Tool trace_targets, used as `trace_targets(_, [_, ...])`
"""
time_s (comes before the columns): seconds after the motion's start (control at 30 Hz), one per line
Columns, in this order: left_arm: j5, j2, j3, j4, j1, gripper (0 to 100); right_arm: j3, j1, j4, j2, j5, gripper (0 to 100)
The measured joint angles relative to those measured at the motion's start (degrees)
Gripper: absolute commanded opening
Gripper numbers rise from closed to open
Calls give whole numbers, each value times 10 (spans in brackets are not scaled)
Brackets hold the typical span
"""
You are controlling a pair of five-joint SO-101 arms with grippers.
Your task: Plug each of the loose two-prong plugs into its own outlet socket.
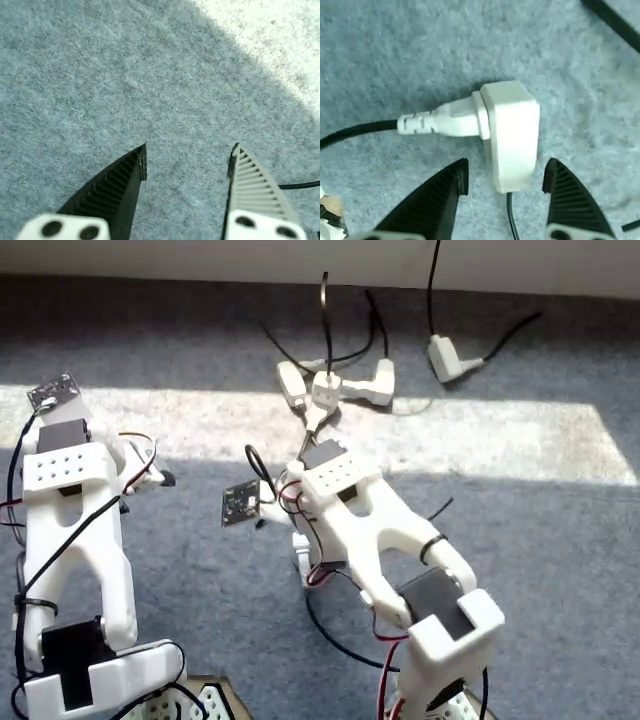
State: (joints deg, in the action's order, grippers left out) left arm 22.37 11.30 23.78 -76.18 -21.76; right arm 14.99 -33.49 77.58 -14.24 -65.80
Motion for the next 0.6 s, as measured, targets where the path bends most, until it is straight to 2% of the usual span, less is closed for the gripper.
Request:
trace_targets(0.43, [0, 0, 9, 4, 0, 270, 0, -4, -54, -40, 17, 241])
trace_targets(0.5, [0, 0, 9, 4, 0, 270, 0, -4, -55, -43, 18, 205])
trace_targets(0.6, [0, 0, 9, 4, 0, 270, -13, -1, -58, -46, 21, 100])
